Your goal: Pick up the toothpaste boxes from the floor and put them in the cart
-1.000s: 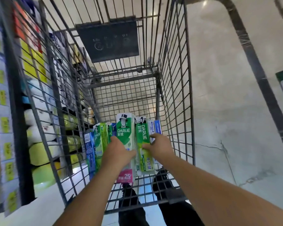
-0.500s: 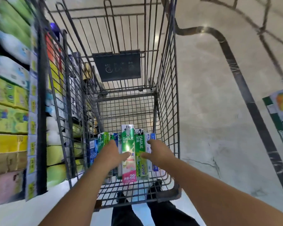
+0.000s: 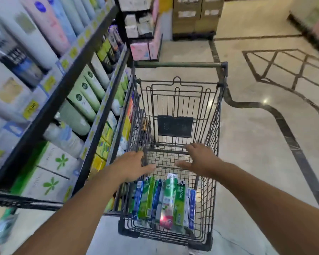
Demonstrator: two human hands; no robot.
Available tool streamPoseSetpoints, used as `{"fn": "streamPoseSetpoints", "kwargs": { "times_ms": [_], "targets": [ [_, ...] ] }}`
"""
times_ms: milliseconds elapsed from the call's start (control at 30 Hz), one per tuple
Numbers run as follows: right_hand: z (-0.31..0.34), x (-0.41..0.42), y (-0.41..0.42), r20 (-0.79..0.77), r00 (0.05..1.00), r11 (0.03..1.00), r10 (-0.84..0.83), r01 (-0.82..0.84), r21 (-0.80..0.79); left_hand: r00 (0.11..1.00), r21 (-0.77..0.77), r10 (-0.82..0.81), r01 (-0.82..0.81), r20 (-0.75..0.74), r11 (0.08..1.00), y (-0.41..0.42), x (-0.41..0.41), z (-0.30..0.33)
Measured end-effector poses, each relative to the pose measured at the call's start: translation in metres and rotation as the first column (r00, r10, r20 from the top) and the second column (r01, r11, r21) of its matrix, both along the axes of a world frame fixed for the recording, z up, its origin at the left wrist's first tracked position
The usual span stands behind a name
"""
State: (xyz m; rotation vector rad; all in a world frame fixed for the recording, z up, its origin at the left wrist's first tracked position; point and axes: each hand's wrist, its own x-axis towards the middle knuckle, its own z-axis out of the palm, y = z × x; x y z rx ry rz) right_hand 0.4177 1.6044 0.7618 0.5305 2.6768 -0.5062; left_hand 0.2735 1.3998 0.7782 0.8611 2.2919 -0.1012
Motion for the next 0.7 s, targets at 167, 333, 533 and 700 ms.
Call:
{"fn": "streamPoseSetpoints", "kwargs": {
  "times_ms": [167,333,533,700],
  "targets": [
    [0.043,0.021,-0.016,-0.017,1.000,0.997,0.026,-0.025,0.072,0.999,0.013,0.036,-0.036,0.004,0.999,-0.023,0.007,0.042],
    [0.070,0.038,-0.060,-0.047,0.999,0.997,0.028,-0.024,0.069,0.999,0.059,-0.010,0.007,0.053,0.998,-0.062,0.028,0.078],
    [0.095,0.056,-0.150,-0.082,0.994,0.993,0.077,-0.070,0.094,0.994,0.076,0.026,-0.034,0.108,0.997,-0.158,0.060,0.087],
    [0.116,0.063,-0.254,-0.047,0.987,0.984,0.151,-0.146,0.098,0.988,0.120,0.061,-0.078,0.139,0.990,-0.271,0.084,0.104]
  ]
}}
